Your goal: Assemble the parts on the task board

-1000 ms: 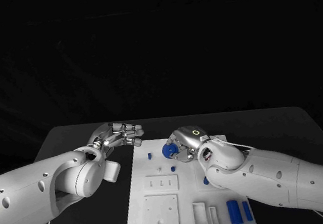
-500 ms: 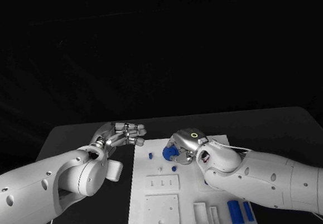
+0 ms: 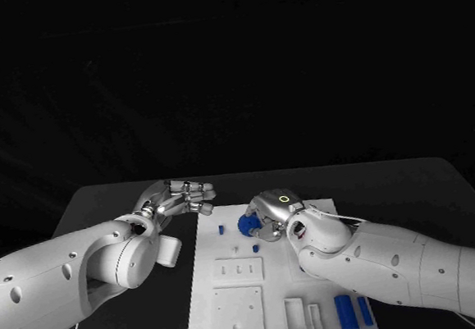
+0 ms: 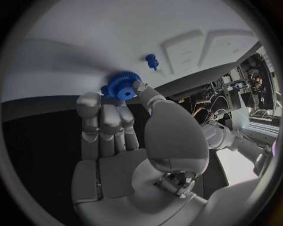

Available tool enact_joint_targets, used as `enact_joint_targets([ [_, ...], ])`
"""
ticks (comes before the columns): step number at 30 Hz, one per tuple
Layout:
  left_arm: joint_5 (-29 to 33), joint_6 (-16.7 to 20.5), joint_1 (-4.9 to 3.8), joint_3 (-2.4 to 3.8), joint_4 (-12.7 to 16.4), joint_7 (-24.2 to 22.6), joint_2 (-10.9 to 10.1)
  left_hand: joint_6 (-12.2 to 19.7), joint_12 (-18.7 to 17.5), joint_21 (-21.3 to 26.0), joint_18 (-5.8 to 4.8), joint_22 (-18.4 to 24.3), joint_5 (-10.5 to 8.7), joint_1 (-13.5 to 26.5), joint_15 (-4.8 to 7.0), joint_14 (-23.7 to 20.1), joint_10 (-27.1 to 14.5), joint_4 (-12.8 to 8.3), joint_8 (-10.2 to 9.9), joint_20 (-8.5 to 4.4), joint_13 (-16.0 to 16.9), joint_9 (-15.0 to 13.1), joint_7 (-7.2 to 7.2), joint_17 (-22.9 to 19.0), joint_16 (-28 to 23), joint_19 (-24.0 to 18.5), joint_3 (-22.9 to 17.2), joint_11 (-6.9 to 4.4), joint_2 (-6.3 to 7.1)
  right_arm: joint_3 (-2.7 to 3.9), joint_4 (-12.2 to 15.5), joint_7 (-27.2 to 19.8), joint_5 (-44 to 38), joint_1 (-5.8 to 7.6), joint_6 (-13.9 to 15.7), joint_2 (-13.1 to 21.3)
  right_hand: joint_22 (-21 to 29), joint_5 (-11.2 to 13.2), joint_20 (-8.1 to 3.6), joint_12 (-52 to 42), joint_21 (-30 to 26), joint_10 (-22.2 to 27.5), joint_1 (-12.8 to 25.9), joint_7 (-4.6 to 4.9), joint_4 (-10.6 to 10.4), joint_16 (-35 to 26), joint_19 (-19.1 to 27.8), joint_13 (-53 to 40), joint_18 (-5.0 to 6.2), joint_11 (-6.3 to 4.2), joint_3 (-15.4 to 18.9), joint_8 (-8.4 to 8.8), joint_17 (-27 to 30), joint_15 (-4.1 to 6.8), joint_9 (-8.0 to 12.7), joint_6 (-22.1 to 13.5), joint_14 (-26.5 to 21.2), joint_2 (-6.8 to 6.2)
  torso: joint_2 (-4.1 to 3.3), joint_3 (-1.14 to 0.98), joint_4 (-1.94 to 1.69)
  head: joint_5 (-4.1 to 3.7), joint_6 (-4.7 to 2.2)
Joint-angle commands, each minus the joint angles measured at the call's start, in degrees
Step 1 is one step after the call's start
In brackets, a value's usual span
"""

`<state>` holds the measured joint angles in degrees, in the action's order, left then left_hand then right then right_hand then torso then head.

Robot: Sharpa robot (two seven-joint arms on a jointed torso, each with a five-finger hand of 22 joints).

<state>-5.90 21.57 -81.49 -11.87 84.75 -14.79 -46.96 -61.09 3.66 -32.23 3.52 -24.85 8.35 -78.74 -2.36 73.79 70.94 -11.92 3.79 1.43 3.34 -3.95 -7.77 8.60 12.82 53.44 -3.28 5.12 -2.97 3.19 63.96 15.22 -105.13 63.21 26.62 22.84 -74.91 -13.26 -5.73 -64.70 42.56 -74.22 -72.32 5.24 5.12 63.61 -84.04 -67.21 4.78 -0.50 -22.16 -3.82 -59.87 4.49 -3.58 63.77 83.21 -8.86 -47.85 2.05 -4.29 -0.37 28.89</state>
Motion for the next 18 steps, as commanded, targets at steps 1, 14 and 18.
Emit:
enact_joint_targets([
  [1,-0.20,-0.59,-0.08,0.05,0.12,-0.23,0.10,0.38,-0.26,0.21,0.66,-0.07,-0.15,-0.08,-0.13,-0.36,-0.38,0.07,-0.06,-0.05,0.06,-0.03,0.15,-0.09,-0.38,0.38,-0.11,-0.17,0.61,-0.09,-0.63,0.79,-0.81,-0.06,-0.85,0.02,-5.00,0.25,-0.12,0.32,-0.32,0.29,-0.15,0.11,-0.26,-0.36,-2.40,0.14,-0.54,0.07,0.01,0.32,0.07,0.12,0.00,-0.55,-0.16,-0.34,-0.01,-0.02,0.00,0.00,0.01],
  [14,-0.20,-0.53,-0.08,0.05,0.13,-0.18,0.10,0.47,-0.27,0.36,0.66,-0.10,-0.16,-0.07,-0.14,-0.37,-0.47,0.07,-0.07,-0.04,0.06,-0.02,0.12,-0.11,-0.39,0.45,-0.20,-0.13,0.74,-0.09,-0.80,0.15,0.93,0.06,-0.91,-0.15,-4.99,0.38,-0.12,1.14,-1.05,0.83,-0.59,0.36,-1.22,-0.76,-2.52,1.34,-0.45,-0.20,4.18,0.37,0.20,0.20,0.11,-8.05,-0.13,-0.76,0.01,-0.06,0.05,-0.19,-0.03],
  [18,-0.21,-0.53,-0.08,0.05,0.12,-0.17,0.11,0.55,-0.27,0.38,0.67,-0.10,-0.17,-0.16,-0.14,-0.39,-0.52,0.00,-0.08,-0.05,0.06,-0.01,0.09,-0.11,-0.41,0.45,-0.22,-0.11,0.80,-0.09,-0.57,-0.26,2.15,0.09,-1.35,-0.02,-4.98,-0.77,-0.09,1.28,-1.33,1.04,-0.53,0.39,-2.15,-0.88,-2.57,1.59,-0.43,-0.19,7.31,0.40,0.18,0.14,0.14,-8.84,-0.12,-0.86,-0.01,-0.04,0.00,-0.20,-0.04],
])
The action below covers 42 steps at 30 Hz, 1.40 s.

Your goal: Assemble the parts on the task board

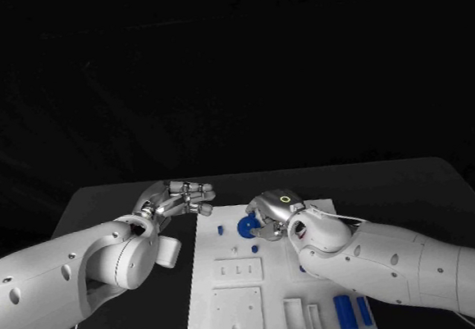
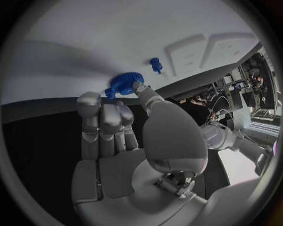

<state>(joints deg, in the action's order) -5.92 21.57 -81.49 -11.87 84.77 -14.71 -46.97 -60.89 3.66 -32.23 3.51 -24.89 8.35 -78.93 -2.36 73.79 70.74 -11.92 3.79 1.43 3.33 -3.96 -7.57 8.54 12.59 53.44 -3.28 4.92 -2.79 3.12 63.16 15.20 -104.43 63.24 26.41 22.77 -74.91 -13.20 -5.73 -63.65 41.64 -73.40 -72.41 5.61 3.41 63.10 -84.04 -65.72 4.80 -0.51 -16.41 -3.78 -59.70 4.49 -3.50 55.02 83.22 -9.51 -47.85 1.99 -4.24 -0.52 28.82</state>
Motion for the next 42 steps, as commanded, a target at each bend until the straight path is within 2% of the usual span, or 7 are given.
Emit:
enact_joint_targets([
  [1,-0.20,-0.52,-0.08,0.05,0.10,-0.25,0.11,0.35,-0.27,0.39,0.68,-0.06,-0.17,0.03,-0.14,-0.39,-0.32,-0.01,-0.08,-0.05,0.06,-0.01,-0.11,-0.06,-0.18,0.45,-0.22,0.09,0.61,-0.02,0.27,-0.33,1.77,0.06,-1.24,0.09,-5.01,-0.93,-0.03,0.18,-0.45,0.23,-0.72,0.07,-0.82,-0.43,-2.61,0.10,-0.41,-0.10,2.71,0.34,0.03,0.07,0.05,0.17,-0.14,0.01,-0.01,-0.01,-0.05,-0.01,0.00],
  [10,-0.21,-0.49,-0.08,0.05,0.09,-0.23,0.02,0.42,-0.27,0.41,0.66,-0.07,-0.17,0.11,-0.17,-0.40,-0.41,0.02,-0.07,-0.02,0.06,-0.02,-0.14,-0.07,-0.20,0.43,-0.20,0.13,0.63,-0.02,0.57,-0.90,3.79,0.07,-1.51,0.77,-5.07,-1.38,0.29,-0.11,-0.40,0.32,-0.54,0.39,-1.73,-0.31,-2.69,0.02,-0.17,0.45,2.33,0.27,-0.14,-0.30,-0.05,4.79,-0.12,0.42,0.01,0.03,-0.03,-0.01,0.14],
  [22,-0.21,-0.59,-0.08,0.05,0.12,-0.13,-0.37,0.42,-0.27,0.41,0.66,-0.07,-0.17,0.11,-0.17,-0.40,-0.41,0.02,-0.07,-0.02,0.06,-0.02,-0.14,-0.07,-0.20,0.43,-0.20,0.13,0.63,0.42,3.37,-3.07,9.55,0.10,3.87,4.14,-5.03,-2.46,0.40,-0.29,-0.49,0.29,0.07,0.39,-2.32,-0.31,-2.69,0.03,0.12,0.40,2.45,0.23,-0.09,-0.34,-0.07,4.74,-0.14,0.19,0.11,-0.06,0.34,-0.13,-0.28],
  [25,-0.21,-0.60,-0.08,0.05,0.07,-0.11,-0.50,0.47,-0.26,0.53,0.67,-0.01,-0.17,0.20,-0.19,-0.42,-0.43,0.08,-0.06,0.01,0.06,-0.03,-0.14,-0.09,-0.23,0.45,-0.19,0.14,0.65,1.10,4.59,-4.41,11.93,0.10,5.89,5.67,-4.92,-2.59,0.44,-0.09,-0.96,0.47,0.01,0.39,-2.68,-0.66,-2.60,0.23,0.24,0.42,2.88,0.23,0.24,-0.36,-0.06,4.95,-0.24,0.25,0.14,-0.20,0.53,-0.20,-0.40],
  [30,-0.20,-0.72,-0.08,0.05,-0.04,-0.06,-0.71,0.47,-0.26,0.53,0.67,-0.01,-0.17,0.20,-0.19,-0.42,-0.43,0.08,-0.06,0.01,0.06,-0.03,-0.14,-0.09,-0.23,0.45,-0.19,0.14,0.65,3.20,7.22,-7.53,17.39,0.11,6.25,9.43,-4.83,-3.06,0.47,0.21,-1.39,0.70,-0.43,0.49,-2.50,-0.99,-2.51,0.51,0.28,0.45,2.78,0.24,0.51,-0.37,-0.06,4.78,-0.27,0.52,0.23,-0.43,0.91,-0.38,-0.61],
  [36,-0.20,-1.17,-0.08,0.05,-0.55,-0.20,-0.79,0.50,-0.25,0.59,0.68,0.02,-0.19,0.17,-0.16,-0.32,-0.42,0.05,-0.06,0.00,0.07,-0.03,-0.15,-0.08,-0.18,0.53,-0.21,0.13,0.68,5.18,9.25,-13.91,23.81,0.14,1.21,15.29,-4.86,-4.80,0.57,0.30,-1.81,0.97,-0.65,0.58,-1.00,-1.29,-2.37,0.68,0.23,0.55,4.82,0.24,0.63,-0.47,-0.07,4.77,-0.27,1.68,0.43,-0.64,1.48,-0.53,-0.74],
  [42,-0.20,-1.58,-0.07,0.04,-1.13,-0.31,-0.84,0.36,-0.24,0.57,0.67,-0.01,-0.21,0.12,-0.12,-0.28,-0.23,0.04,-0.03,-0.03,0.07,-0.05,-0.10,-0.06,-0.15,0.57,-0.24,0.06,0.62,6.11,9.04,-20.25,28.92,0.15,-3.65,20.19,-5.01,-8.03,0.54,0.15,-1.28,0.96,-1.31,0.60,1.96,-1.03,-2.35,0.65,0.02,0.55,9.27,0.24,0.14,-0.48,-0.07,4.93,-0.23,4.04,0.60,-1.07,2.10,-0.70,-0.57],
])
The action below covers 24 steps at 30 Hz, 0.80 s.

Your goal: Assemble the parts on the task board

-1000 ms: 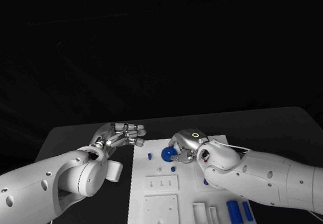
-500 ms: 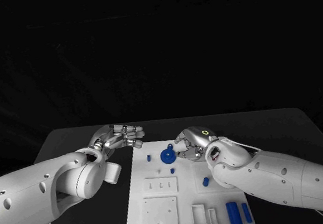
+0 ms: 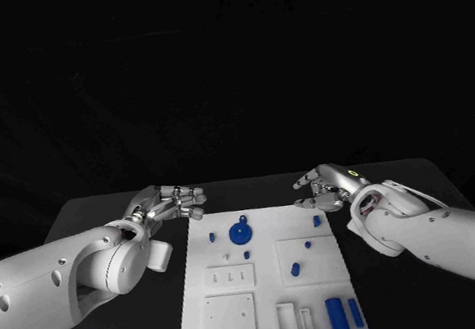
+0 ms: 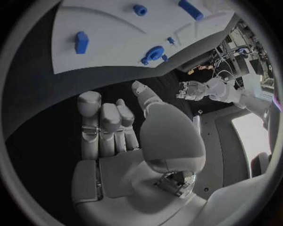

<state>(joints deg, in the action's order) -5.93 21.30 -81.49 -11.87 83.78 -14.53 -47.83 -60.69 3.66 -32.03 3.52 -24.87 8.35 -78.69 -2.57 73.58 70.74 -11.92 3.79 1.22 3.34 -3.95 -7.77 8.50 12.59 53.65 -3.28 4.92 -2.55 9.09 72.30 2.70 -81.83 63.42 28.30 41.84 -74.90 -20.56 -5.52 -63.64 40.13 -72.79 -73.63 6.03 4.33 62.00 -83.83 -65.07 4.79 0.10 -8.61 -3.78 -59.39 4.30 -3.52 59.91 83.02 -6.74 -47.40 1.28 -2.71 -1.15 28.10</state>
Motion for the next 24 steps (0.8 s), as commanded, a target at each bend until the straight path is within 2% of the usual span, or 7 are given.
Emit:
enact_joint_targets([
  [1,-0.18,-1.35,-0.07,0.04,-0.21,-0.50,0.03,0.16,-0.24,0.36,0.67,-0.03,-0.21,-0.12,0.09,-0.07,-0.23,0.04,-0.03,0.18,0.07,-0.05,0.10,-0.01,-0.15,0.36,-0.24,0.06,0.39,0.19,-0.24,-8.31,6.66,-0.03,-6.05,1.51,-5.02,-1.08,0.34,0.12,0.28,0.35,-0.24,0.19,1.43,0.08,-2.54,-0.01,0.00,-0.05,1.57,0.25,-0.21,-0.29,-0.05,0.10,-0.05,1.44,0.16,-0.48,0.66,-0.21,0.16],
  [4,-0.18,-1.55,-0.06,0.03,-0.46,-0.55,0.12,0.16,-0.24,0.36,0.67,-0.03,-0.21,-0.12,0.09,-0.07,-0.23,0.04,-0.03,0.18,0.07,-0.05,0.10,-0.01,-0.15,0.36,-0.24,0.06,0.39,0.34,-1.30,-10.62,7.90,-0.07,-8.62,3.09,-5.05,-1.72,0.36,0.21,0.49,0.46,-0.12,0.24,3.25,0.06,-2.46,0.11,-0.07,-0.03,2.38,0.24,-0.33,-0.31,-0.05,-0.01,-0.07,2.19,0.19,-0.70,0.79,-0.56,0.21],
  [8,-0.22,-1.77,-0.06,0.01,-0.66,-0.56,0.19,0.16,-0.24,0.36,0.67,-0.03,-0.21,-0.12,0.09,-0.07,-0.23,0.04,-0.03,0.18,0.07,-0.05,0.10,-0.01,-0.15,0.36,-0.24,0.06,0.39,0.42,-3.25,-12.28,8.33,-0.29,-11.14,4.09,-4.95,-2.93,0.39,0.55,0.06,0.78,-0.43,0.33,4.14,-0.43,-2.22,0.42,-0.17,0.01,2.75,0.25,0.08,-0.35,-0.05,-0.08,-0.24,2.25,0.20,-0.88,0.95,-0.82,0.40],
  [11,-0.24,-1.90,-0.05,0.00,-0.83,-0.56,0.26,0.16,-0.24,0.36,0.67,-0.03,-0.21,-0.12,0.09,-0.07,-0.23,0.04,-0.03,0.18,0.07,-0.05,0.10,-0.01,-0.15,0.36,-0.24,0.06,0.39,0.45,-4.68,-12.93,8.24,-0.61,-12.24,4.36,-4.79,-3.76,0.41,0.94,-0.71,1.09,-0.52,0.32,4.49,-0.96,-2.02,0.75,-0.20,0.01,2.97,0.24,0.54,-0.37,-0.05,-0.20,-0.42,2.21,0.22,-0.84,0.87,-1.18,0.47],
  [12,-0.25,-1.93,-0.05,-0.01,-0.89,-0.56,0.28,0.16,-0.24,0.36,0.67,-0.03,-0.21,-0.12,0.09,-0.07,-0.23,0.04,-0.03,0.18,0.07,-0.05,0.10,-0.01,-0.15,0.36,-0.24,0.06,0.39,0.45,-5.19,-13.12,8.21,-0.76,-12.62,4.40,-4.73,-3.86,0.41,1.06,-0.99,1.18,-0.48,0.31,4.53,-1.12,-1.96,0.86,-0.20,0.00,3.05,0.25,0.68,-0.37,-0.05,-0.21,-0.47,2.17,0.22,-0.90,0.89,-1.25,0.52],
  [19,-0.32,-2.15,-0.04,-0.08,-1.21,-0.52,0.30,0.17,-0.26,0.28,0.62,-0.14,-0.17,-0.19,0.11,-0.07,-0.19,0.00,-0.06,0.13,0.06,-0.03,0.09,0.02,-0.10,0.30,-0.27,0.05,0.29,0.46,-7.57,-13.84,8.04,-2.27,-14.24,3.95,-4.29,-4.10,0.38,2.06,-3.40,2.08,-0.71,0.31,5.16,-2.40,-1.54,1.79,-0.25,-0.01,4.25,0.23,1.77,-0.37,-0.06,-1.04,-1.02,2.29,0.19,-0.67,0.78,-1.74,0.77],
  [24,-0.38,-2.27,-0.03,-0.10,-1.29,-0.50,0.32,0.17,-0.26,0.28,0.62,-0.14,-0.17,-0.19,0.11,-0.07,-0.19,0.00,-0.06,0.13,0.06,-0.03,0.09,0.02,-0.10,0.30,-0.27,0.05,0.29,0.45,-9.08,-14.07,7.91,-3.20,-14.21,2.95,-4.17,-3.47,0.39,2.20,-4.47,2.24,-0.76,0.30,5.26,-2.64,-1.57,2.03,-0.24,-0.01,5.11,0.24,2.05,-0.37,-0.05,-1.32,-1.09,2.49,0.12,-0.62,0.73,-1.86,0.83],
])
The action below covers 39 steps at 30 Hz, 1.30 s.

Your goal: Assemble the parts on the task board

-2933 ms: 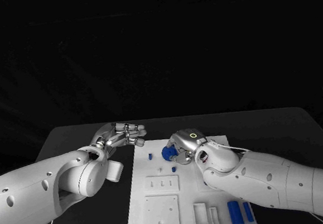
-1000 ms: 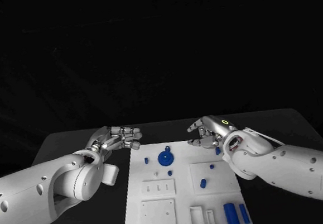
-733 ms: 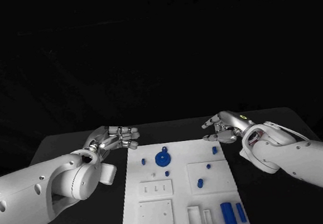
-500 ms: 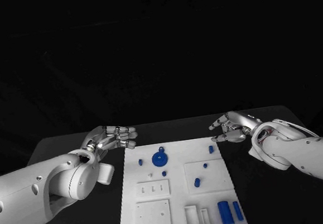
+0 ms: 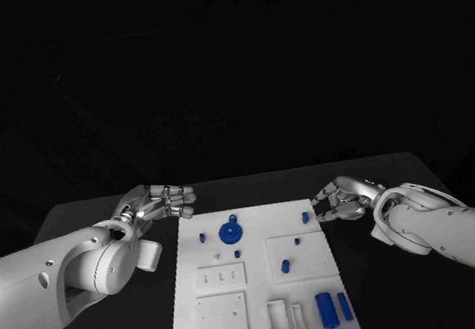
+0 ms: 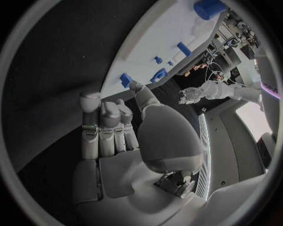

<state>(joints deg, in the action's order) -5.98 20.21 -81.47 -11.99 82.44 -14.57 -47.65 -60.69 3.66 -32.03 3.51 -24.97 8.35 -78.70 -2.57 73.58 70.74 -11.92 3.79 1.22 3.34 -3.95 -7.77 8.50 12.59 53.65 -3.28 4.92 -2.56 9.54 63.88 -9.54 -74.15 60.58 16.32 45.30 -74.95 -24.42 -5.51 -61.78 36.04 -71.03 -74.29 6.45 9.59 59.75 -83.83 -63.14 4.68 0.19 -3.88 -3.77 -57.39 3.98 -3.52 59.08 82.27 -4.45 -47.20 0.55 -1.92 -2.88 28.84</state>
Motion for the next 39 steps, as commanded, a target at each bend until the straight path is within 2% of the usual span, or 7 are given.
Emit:
enact_joint_targets([
  [1,-0.35,-1.21,-0.05,0.02,0.05,-0.46,0.15,0.17,-0.26,0.28,0.63,-0.05,-0.17,-0.19,0.11,-0.07,-0.19,0.00,-0.06,0.12,0.06,-0.03,0.09,0.01,-0.11,0.30,-0.27,0.05,0.30,0.01,-0.97,-1.88,0.22,-0.54,-2.16,-0.73,-4.10,0.33,0.39,0.42,-0.70,0.59,-0.21,-0.13,0.00,-0.44,-1.61,0.21,-0.13,-0.11,0.82,0.26,0.12,-0.06,-0.04,-0.53,-0.38,0.36,-0.11,0.11,-0.08,-0.18,0.15],
  [9,-0.58,-1.40,-0.05,0.01,0.04,-0.41,0.18,0.24,-0.26,0.22,0.62,-0.16,-0.21,-0.19,0.09,-0.12,-0.26,-0.01,-0.06,0.14,0.06,-0.03,0.07,0.02,-0.11,0.20,-0.24,0.07,0.29,0.01,-2.91,-1.98,0.27,-1.40,-0.28,-2.33,-4.03,0.80,0.38,0.46,-1.57,0.68,-0.17,-0.20,-0.13,-0.50,-1.68,0.32,-0.05,-0.17,1.73,0.22,0.21,-0.03,-0.06,-0.88,-0.44,0.60,0.00,0.27,-0.17,-0.52,0.61],
  [19,-0.78,-1.53,-0.04,0.01,0.08,-0.31,0.10,0.24,-0.26,0.22,0.62,-0.16,-0.21,-0.19,0.09,-0.12,-0.26,-0.01,-0.06,0.14,0.06,-0.03,0.07,0.02,-0.11,0.20,-0.24,0.07,0.29,0.00,-4.89,-1.42,0.83,-1.85,2.36,-4.03,-4.12,1.12,0.41,0.22,-1.40,0.53,0.18,-0.01,-0.37,-0.25,-1.93,0.17,0.11,-0.02,1.91,0.23,0.01,-0.09,-0.05,-0.82,-0.27,1.04,-0.02,0.28,-0.12,-0.57,0.83],
  [35,-0.97,-1.78,-0.04,0.01,0.09,-0.13,0.21,0.28,-0.26,0.25,0.62,-0.19,-0.23,-0.15,0.07,-0.16,-0.28,0.02,-0.06,0.16,0.06,-0.03,0.06,0.02,-0.12,0.16,-0.18,0.09,0.29,0.00,-6.80,-0.94,0.96,-2.16,2.55,-6.10,-4.13,3.21,0.54,0.14,-1.66,0.59,0.35,0.06,-0.32,-0.16,-2.03,0.20,0.27,0.04,0.81,0.24,-0.07,-0.17,-0.05,-0.87,-0.25,1.70,0.11,0.29,-0.06,-0.58,1.12],
  [39,-0.98,-1.81,-0.04,0.01,0.11,-0.09,0.22,0.28,-0.26,0.25,0.62,-0.19,-0.23,-0.15,0.07,-0.16,-0.28,0.02,-0.06,0.16,0.06,-0.03,0.06,0.02,-0.12,0.16,-0.18,0.09,0.29,-0.01,-7.06,-0.96,0.96,-2.18,2.48,-6.39,-4.18,5.05,0.46,0.00,-1.53,0.50,0.56,-0.11,-0.01,-0.08,-2.08,0.12,0.16,-0.09,-0.30,0.25,-0.16,-0.08,-0.04,-0.34,-0.23,2.07,0.11,0.26,-0.05,-0.52,1.18],
])
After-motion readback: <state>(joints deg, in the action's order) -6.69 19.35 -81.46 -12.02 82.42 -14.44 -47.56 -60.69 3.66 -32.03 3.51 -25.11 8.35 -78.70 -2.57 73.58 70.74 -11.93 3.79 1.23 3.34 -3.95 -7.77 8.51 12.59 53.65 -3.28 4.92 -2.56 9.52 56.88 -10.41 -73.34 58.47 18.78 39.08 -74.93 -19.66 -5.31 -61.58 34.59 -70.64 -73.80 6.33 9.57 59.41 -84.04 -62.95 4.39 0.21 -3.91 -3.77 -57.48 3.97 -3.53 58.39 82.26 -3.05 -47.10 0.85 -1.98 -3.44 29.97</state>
